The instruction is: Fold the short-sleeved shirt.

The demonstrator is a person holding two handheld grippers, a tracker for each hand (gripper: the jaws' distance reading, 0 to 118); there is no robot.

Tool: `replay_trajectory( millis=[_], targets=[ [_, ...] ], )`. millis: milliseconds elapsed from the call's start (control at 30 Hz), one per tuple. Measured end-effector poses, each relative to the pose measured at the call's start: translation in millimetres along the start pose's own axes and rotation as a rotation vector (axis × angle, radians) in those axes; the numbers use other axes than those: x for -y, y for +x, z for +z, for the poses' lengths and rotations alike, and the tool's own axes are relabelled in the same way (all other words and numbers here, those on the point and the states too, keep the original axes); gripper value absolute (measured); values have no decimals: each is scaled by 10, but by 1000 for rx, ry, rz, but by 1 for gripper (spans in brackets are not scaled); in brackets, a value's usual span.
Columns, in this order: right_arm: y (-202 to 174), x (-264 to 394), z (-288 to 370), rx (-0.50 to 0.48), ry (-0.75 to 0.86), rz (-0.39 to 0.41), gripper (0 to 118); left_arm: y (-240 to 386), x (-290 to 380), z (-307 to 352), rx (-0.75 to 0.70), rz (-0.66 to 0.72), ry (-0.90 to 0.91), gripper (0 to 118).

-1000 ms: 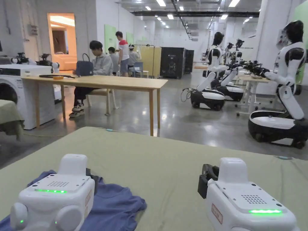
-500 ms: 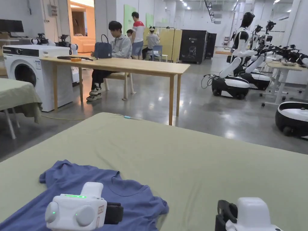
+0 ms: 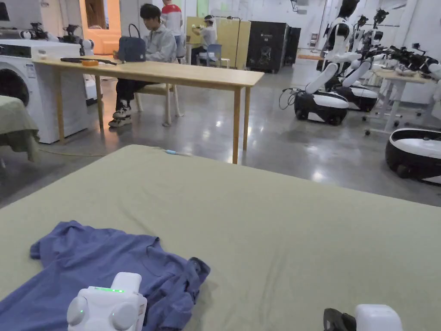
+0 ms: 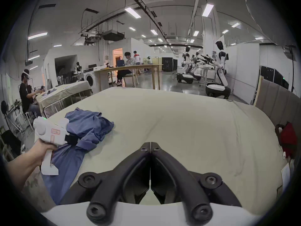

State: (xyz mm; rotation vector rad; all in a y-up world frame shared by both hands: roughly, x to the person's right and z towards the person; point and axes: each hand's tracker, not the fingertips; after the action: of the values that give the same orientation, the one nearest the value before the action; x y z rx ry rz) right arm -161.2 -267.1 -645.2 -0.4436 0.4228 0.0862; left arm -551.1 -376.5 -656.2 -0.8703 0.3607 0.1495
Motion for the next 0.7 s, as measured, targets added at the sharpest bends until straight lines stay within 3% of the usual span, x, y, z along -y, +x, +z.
replay_trajectory(
  millis=[67,200,267,367,700],
  targets=[
    [9,3,55,-8,5,-14,1,95,85,170,-27,-28,30,0],
    [123,-5,239,5,19,-28,1,177,-359,500,171,102,83,0],
    [242,-23,383,20,32,-44,0,378,-486,692,179,49,112,0],
    [461,-48,658,61,67,-79,0,702,-696,778,311,36,158,0],
    [1379,39,1519,229,138,-154,1,2968,-770,2043,722,-177,314,0]
  ],
)
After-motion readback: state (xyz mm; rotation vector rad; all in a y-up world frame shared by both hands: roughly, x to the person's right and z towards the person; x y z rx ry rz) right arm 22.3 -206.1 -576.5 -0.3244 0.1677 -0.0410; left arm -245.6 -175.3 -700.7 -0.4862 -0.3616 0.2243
